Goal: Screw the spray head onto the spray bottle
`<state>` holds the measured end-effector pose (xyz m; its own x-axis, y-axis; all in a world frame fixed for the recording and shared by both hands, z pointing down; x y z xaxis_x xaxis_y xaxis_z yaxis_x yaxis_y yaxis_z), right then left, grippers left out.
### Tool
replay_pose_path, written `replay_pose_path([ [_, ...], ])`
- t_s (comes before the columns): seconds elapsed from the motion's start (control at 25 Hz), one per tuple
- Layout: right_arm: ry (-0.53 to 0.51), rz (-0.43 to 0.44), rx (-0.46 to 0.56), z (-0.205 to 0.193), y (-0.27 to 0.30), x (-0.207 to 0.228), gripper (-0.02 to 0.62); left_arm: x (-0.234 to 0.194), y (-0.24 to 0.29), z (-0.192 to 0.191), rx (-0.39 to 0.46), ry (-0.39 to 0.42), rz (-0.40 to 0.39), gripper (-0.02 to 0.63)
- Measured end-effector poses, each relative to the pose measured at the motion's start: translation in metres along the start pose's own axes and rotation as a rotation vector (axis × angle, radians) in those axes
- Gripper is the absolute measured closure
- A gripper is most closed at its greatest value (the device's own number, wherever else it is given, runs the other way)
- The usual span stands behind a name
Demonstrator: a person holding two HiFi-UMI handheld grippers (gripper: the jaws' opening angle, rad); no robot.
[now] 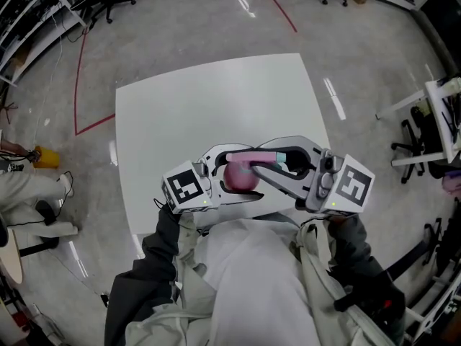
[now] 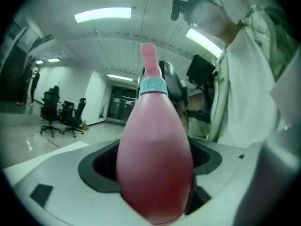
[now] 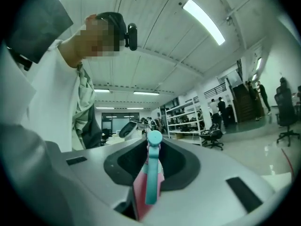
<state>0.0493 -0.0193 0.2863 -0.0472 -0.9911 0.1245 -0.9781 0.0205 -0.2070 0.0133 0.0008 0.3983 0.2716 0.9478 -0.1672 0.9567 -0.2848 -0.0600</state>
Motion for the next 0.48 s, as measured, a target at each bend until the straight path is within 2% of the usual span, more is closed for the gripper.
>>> replay_pose_path([
  [0.08,-0.009,-0.099,-0.017,-0.003,0.002,0.006,0.535,-0.01,0.002,-0.004,-0.019,0.01,0.082,0.176],
  [0.16,-0.02,-0.253,-0.015,-0.006,0.005,0.015,0.537,-0.02,0.002,-0.006,-0.029,-0.019,0.172,0.176],
  [0.24,-0.015,-0.435,-0.02,-0.012,0.005,0.024,0.528,-0.032,-0.001,-0.012,-0.083,-0.017,0.319,0.176],
  [0.32,-0.032,-0.554,-0.02,-0.018,0.003,0.024,0.511,-0.039,0.0,-0.018,-0.149,0.015,0.439,0.176],
  [0.4,-0.116,-0.593,-0.029,-0.018,0.004,0.019,0.479,-0.038,0.004,-0.019,-0.146,0.014,0.462,0.176],
  [0.48,-0.187,-0.579,-0.046,-0.013,0.005,0.016,0.477,-0.036,0.004,-0.015,-0.112,0.002,0.449,0.176],
])
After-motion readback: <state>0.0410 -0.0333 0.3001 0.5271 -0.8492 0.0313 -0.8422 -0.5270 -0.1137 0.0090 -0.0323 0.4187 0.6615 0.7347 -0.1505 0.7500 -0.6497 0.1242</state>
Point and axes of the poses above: the fingertips, and each gripper's own axes: y forward along the fingers, x to its right, z out of its top, the point moved 4 cm from there along -y, backward along the fingers, and after that the axes turned 9 degrees about x, right-handed, at the moved point
